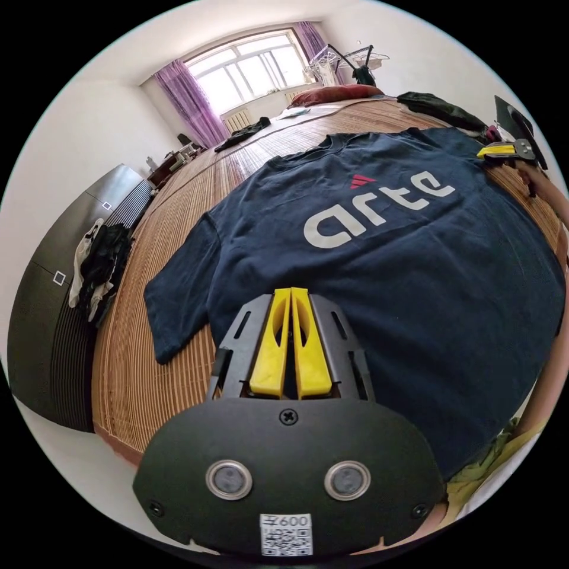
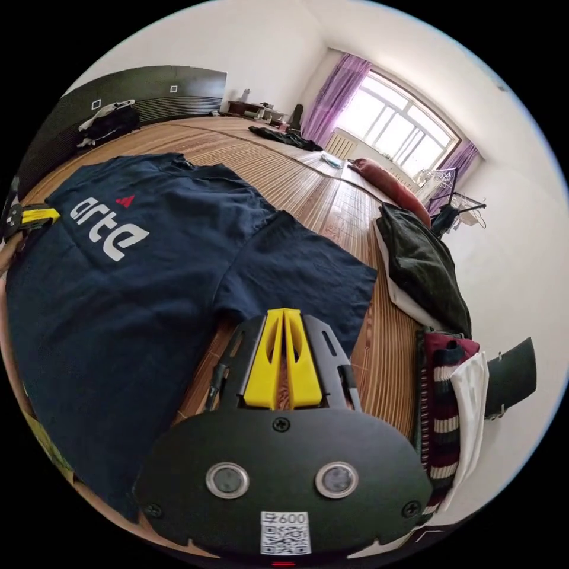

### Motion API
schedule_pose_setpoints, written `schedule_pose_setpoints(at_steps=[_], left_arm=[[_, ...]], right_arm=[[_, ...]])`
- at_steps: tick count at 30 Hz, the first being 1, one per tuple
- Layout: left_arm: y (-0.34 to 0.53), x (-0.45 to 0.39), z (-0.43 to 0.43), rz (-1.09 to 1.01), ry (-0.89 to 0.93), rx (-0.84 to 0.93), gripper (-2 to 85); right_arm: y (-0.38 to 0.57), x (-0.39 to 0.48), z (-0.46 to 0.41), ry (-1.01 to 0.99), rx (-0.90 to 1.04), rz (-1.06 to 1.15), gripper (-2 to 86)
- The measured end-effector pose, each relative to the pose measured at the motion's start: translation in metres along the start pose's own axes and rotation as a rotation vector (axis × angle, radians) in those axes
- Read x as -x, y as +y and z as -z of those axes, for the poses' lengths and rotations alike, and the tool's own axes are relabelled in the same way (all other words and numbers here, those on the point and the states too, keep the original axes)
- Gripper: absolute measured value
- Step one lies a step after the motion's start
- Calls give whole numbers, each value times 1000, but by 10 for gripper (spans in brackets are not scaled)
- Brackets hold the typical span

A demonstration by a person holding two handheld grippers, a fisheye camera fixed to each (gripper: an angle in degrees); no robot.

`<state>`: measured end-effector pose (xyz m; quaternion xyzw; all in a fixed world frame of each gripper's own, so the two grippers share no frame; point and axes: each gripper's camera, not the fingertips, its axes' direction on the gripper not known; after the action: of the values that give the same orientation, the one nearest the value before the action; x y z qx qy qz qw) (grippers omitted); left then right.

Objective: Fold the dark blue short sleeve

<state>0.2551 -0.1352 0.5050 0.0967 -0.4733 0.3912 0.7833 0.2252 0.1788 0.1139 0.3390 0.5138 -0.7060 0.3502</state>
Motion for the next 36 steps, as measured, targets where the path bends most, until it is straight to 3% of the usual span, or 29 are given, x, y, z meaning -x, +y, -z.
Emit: schedule_pose_setpoints(at_steps=[5,9,14,16,22,25,28,32,36], left_arm=[[47,7,42,124,-123,-259,5],[78,17,60,128,-78,-406,5],[55,43,28,144,13,-198,5],[28,51,-14,91,117,45,6],[44,105,-26,225,343,12,5],[51,113,-24,233,361,-4,3],[57,105,-13,181,325,-48,1],[71,102,6,174,253,-128,0],[101,122,31,330,197,-265,1]], right_arm=[[31,39,10,60,-59,181,-9],[41,35,5,41,-36,187,-9],[57,16,2,-9,-19,145,-8],[65,21,1,20,-16,163,-8],[87,14,-1,20,-16,171,-9],[98,-4,0,-37,-23,139,-9],[122,-15,21,-28,-170,123,-9],[182,-56,63,117,-522,-170,-8],[203,-90,69,4,-572,-245,-8]])
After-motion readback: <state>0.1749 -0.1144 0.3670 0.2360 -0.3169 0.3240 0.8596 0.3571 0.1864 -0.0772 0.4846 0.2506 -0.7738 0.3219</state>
